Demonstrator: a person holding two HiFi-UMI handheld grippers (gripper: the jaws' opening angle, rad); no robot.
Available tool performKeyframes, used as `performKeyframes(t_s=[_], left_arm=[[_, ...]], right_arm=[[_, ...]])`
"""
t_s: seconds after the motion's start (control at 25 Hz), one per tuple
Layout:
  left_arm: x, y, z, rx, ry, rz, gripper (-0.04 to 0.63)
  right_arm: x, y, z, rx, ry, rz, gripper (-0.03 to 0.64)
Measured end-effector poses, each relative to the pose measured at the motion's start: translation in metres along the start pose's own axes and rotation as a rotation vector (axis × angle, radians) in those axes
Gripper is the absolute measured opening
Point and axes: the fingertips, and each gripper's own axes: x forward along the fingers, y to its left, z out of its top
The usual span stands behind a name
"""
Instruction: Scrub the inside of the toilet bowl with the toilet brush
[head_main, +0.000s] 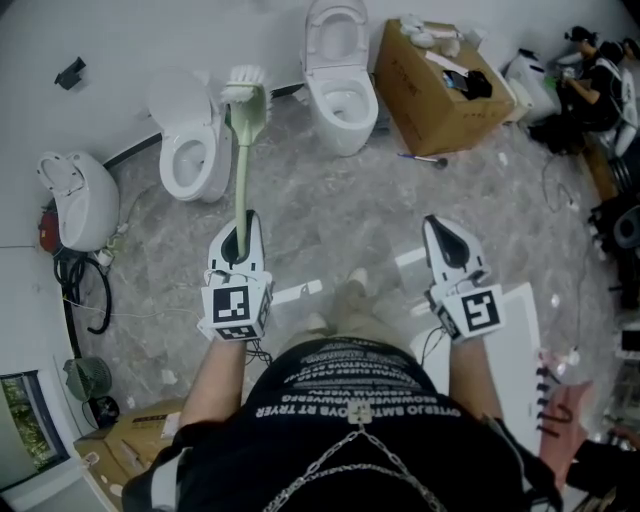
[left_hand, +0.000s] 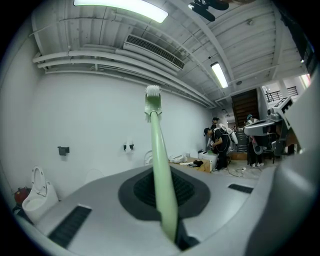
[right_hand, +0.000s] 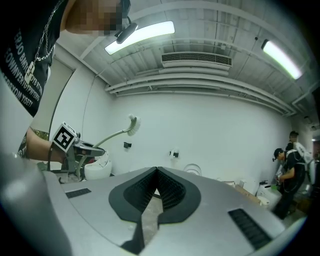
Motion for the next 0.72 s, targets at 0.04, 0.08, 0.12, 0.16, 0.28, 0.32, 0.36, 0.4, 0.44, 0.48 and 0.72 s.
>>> performKeyframes(t_s=[0.04,0.08,0.12,0.16,0.28,0.32,0.36,0.4,0.44,0.48,0.72], left_arm=[[0.001,-0.004,0.001,-0.001,-0.005,-0.006,0.002],[0.002,-0.008,0.001,-0.001,-0.009,-0.011,0.002],[0.003,-0.012,0.003,0.0,-0.012,-0.014,0.002],[0.005,-0.015,0.004,0.003,-0.013,-0.015,0.002],[0.015,-0.019,0.005,0.017,-0.002,-0.015,0.002],[0.018,-0.02,0.006,0.022,0.002,-0.014,0.002],[0.022,-0.02,0.007,0.025,0.005,-0.01,0.002],[0.026,-0.02,0.009,0.025,0.006,-0.006,0.002],[0.03,-0.019,0.011,0.021,0.005,-0.002,0.003],[0.035,-0.02,0.013,0.016,0.004,0.001,0.002],[0.071,-0.032,0.017,0.004,0.015,0.006,0.002]], right_arm=[[0.0,-0.001,-0.002,0.004,-0.001,0.003,0.003],[0.0,-0.002,-0.003,0.009,-0.001,0.006,0.003],[-0.001,-0.005,-0.004,0.012,0.0,0.009,0.003],[0.0,-0.008,-0.004,0.011,-0.001,0.011,0.003],[0.0,-0.023,-0.006,-0.021,0.004,0.016,0.003],[0.002,-0.028,-0.008,-0.027,0.009,0.014,0.003],[0.004,-0.033,-0.01,-0.022,0.013,0.011,0.003],[0.006,-0.038,-0.012,-0.014,0.018,0.008,0.003],[0.01,-0.043,-0.013,-0.009,0.022,0.008,0.003],[0.014,-0.048,-0.014,-0.01,0.026,0.011,0.003],[0.04,-0.08,-0.02,0.008,0.031,0.033,0.003]])
